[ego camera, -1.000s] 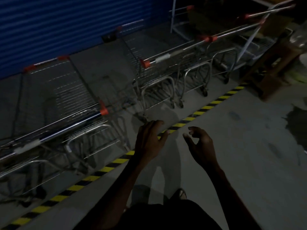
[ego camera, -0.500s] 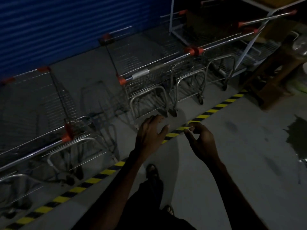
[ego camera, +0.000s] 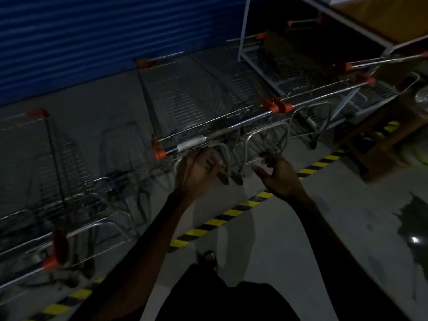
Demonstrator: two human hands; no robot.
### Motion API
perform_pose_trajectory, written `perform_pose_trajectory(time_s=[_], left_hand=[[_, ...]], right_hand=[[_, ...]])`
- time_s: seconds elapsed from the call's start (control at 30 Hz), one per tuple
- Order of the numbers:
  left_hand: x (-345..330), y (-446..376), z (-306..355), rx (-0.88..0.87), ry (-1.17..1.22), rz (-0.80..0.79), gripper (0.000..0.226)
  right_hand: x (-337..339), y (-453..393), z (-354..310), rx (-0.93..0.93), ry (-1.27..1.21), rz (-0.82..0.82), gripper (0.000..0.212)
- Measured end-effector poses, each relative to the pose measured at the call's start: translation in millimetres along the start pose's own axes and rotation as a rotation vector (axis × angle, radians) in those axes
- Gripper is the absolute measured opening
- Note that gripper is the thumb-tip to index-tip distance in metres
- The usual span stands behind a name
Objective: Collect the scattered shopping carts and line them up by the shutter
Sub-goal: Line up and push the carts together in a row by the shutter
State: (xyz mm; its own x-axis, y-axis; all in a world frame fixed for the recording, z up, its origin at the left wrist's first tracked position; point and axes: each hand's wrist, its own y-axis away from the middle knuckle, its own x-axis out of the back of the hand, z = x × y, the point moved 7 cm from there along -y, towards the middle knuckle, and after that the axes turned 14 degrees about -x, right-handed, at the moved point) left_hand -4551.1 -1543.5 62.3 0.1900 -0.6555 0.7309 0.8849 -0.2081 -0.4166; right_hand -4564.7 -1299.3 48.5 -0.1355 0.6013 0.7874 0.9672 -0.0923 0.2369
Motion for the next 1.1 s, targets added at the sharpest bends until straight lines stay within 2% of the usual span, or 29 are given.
perform_pose_trajectory(time_s=[0.13, 0.23, 0.37, 0.47, 0.53, 0.6, 0.67, 0.73, 0.8, 0.87, 0.97, 1.03, 1.1], left_hand=[[-4.1, -34.7, -47.0, 0.045, -0.154, -0.009, 0.039], [-7.4, -54.7, -65.7, 0.054, -0.216, -0.041, 0.038], [-21.3, -59.6, -88.9, 0.206, -0.299, -0.248, 0.054], [-28.0, -62.5, -95.2, 0.316, -0.441, -0.384, 0.069], [-26.3, -66.2, -90.9, 0.367, -0.468, -0.359, 0.079], [-23.4, -65.5, -91.5, 0.456, -0.510, -0.344, 0.098], [-18.9, -64.6, -91.3, 0.546, -0.580, -0.342, 0.109], [-17.5, -65.4, -87.6, 0.589, -0.642, -0.325, 0.104], [-15.7, -67.0, -82.7, 0.597, -0.666, -0.314, 0.104], [-15.4, -64.3, -80.5, 0.621, -0.640, -0.302, 0.093], [-20.8, -53.9, -80.0, 0.672, -0.615, -0.382, 0.088], [-22.3, -48.2, -70.1, 0.614, -0.650, -0.385, 0.080], [-19.8, -41.6, -57.1, 0.561, -0.726, -0.344, 0.083]], right_hand=[[12.9, -58.2, -34.2, 0.108, 0.166, -0.023, 0.061], [20.7, -104.2, -60.9, 0.236, 0.302, 0.003, 0.059], [8.7, -171.7, -66.4, 0.377, 0.490, -0.052, 0.056], [-2.7, -202.4, -59.3, 0.436, 0.581, -0.052, 0.064], [-8.1, -216.0, -58.7, 0.446, 0.635, -0.025, 0.085], [-14.0, -231.1, -56.4, 0.411, 0.669, -0.098, 0.111], [-16.4, -246.4, -48.4, 0.368, 0.664, -0.200, 0.114], [-12.0, -246.9, -47.5, 0.382, 0.620, -0.249, 0.111], [-5.5, -244.5, -52.3, 0.393, 0.627, -0.200, 0.109], [-4.4, -242.5, -54.8, 0.402, 0.667, -0.189, 0.104], [-2.0, -235.8, -54.0, 0.442, 0.667, -0.189, 0.097], [-2.0, -227.3, -50.9, 0.476, 0.638, -0.197, 0.096], [-4.8, -219.5, -45.6, 0.522, 0.628, -0.208, 0.103]])
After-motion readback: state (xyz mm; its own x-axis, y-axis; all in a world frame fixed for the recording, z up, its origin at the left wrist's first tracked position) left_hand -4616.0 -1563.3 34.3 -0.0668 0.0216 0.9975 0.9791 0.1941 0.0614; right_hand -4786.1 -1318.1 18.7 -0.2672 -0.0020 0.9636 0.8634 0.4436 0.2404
